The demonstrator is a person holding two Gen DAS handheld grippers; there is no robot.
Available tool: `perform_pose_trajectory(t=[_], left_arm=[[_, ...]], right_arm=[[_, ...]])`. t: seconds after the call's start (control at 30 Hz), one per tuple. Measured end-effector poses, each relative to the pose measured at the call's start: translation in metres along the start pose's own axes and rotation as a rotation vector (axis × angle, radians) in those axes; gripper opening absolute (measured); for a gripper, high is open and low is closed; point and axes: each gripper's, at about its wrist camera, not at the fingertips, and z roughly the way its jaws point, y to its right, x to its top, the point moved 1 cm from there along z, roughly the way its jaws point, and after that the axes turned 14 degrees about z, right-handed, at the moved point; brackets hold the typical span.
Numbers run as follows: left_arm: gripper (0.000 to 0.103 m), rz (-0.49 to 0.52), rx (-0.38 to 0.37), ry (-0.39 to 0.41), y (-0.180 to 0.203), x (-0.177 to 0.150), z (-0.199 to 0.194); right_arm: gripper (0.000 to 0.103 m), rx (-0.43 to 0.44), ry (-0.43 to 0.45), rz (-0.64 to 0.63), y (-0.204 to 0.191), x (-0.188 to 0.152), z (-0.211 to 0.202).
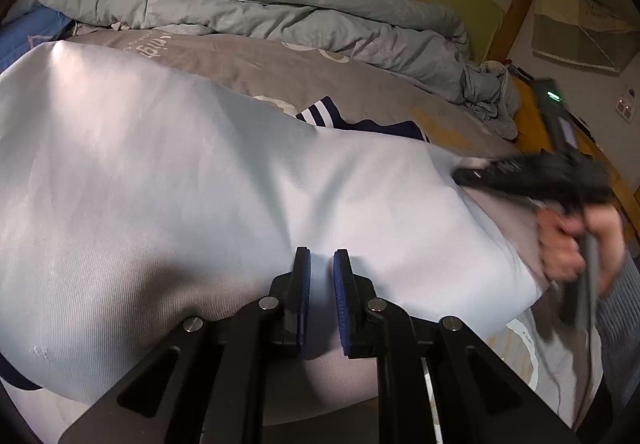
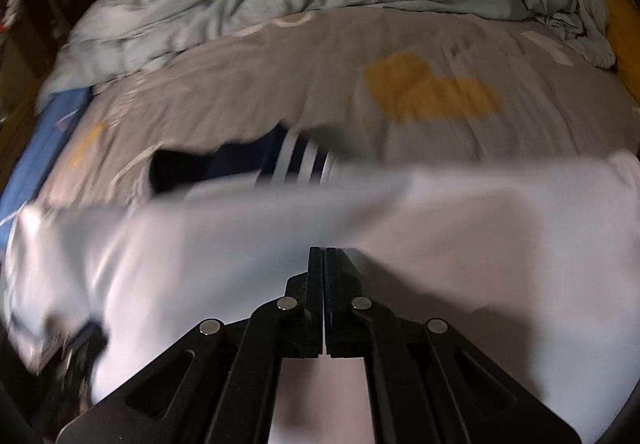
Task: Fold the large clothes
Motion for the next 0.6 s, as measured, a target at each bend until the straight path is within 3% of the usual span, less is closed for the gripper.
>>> perform_pose_trajectory(t=[0.17, 0.43, 0.6], left_arm=[[0.015, 0.018, 0.030, -0.001, 0.003, 0.002, 0.002], [0.015, 0.040, 0.056, -0.004, 0.006, 0.003, 0.001], [0.015, 0.052, 0.071, 0.000, 0.009, 0.002, 0.000]], right_arm=[[0.000, 0.038, -0.020, 0.114, 0.011, 0.001, -0.003], [0.000, 0.054, 0.024, -0.047, 0.016, -0.112, -0.080], [0.000, 0.081, -0.003, -0.029, 0.037, -0.145, -0.103]])
